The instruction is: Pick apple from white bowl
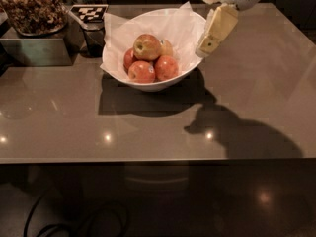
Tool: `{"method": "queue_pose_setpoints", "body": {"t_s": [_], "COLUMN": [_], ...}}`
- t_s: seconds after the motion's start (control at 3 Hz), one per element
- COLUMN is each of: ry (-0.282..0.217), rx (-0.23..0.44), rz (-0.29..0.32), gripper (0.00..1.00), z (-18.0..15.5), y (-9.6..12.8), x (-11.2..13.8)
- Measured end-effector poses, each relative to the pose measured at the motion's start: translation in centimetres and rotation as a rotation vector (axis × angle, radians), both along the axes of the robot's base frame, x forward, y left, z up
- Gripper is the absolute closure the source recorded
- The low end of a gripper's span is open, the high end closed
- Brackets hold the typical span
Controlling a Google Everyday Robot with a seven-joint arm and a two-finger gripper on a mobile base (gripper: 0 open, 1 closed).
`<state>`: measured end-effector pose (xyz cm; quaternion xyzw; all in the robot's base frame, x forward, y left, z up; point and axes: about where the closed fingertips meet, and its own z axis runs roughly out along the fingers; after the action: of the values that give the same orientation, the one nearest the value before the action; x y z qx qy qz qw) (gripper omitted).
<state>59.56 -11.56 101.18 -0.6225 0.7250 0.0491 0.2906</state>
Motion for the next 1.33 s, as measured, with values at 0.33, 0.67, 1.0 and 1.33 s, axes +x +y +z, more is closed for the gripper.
{"method": "queue_pose_setpoints", "body": {"t_s": [0.33,0.67,1.0,1.33], "ry": [0.0,0.038,0.079,0.111], "rx": [0.0,0.004,0.02,0.033], "rz": [0.0,0.09,0.192,0.248], "gripper": [0.29,0.27,0.24,0.21], "z": [0.0,-1.6,-3.5,-5.1], "y": [0.0,2.6,6.1,8.1], "x": [0.0,1.7,3.9,5.4]}}
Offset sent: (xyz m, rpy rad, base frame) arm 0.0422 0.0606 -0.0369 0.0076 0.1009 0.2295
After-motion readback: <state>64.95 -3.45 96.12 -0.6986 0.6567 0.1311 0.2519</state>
